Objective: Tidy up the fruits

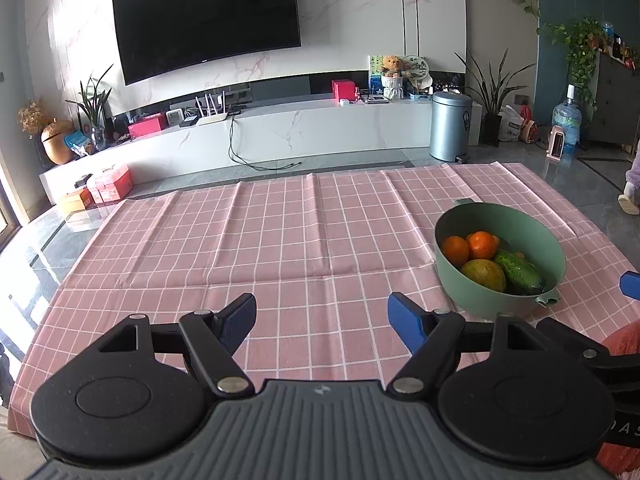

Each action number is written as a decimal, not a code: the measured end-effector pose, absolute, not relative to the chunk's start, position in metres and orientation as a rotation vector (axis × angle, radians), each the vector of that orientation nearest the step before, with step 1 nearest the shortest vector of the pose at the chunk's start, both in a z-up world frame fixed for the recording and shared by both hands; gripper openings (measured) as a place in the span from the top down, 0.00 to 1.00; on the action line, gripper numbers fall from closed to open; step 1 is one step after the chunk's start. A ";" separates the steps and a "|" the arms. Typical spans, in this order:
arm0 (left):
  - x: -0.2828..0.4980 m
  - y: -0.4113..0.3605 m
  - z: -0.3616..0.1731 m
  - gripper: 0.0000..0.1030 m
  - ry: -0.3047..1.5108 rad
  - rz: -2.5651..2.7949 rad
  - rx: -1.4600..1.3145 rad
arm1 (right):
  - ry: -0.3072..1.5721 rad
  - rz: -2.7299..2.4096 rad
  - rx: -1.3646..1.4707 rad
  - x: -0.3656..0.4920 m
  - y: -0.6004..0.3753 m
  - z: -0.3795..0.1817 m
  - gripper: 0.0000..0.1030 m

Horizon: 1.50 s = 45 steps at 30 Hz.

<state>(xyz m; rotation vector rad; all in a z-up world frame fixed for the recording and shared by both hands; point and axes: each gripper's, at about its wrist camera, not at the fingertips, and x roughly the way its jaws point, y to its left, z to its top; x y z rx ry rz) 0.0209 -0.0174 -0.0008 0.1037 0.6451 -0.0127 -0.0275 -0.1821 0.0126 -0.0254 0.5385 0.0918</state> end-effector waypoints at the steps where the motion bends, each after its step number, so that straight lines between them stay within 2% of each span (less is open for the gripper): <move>1: 0.021 -0.017 -0.001 0.14 0.647 -0.014 0.101 | 0.538 0.090 -0.026 -0.028 -0.182 0.013 0.07; 45: 0.021 -0.005 0.003 0.15 0.654 -0.006 0.067 | 0.541 0.137 -0.062 -0.029 -0.166 0.017 0.04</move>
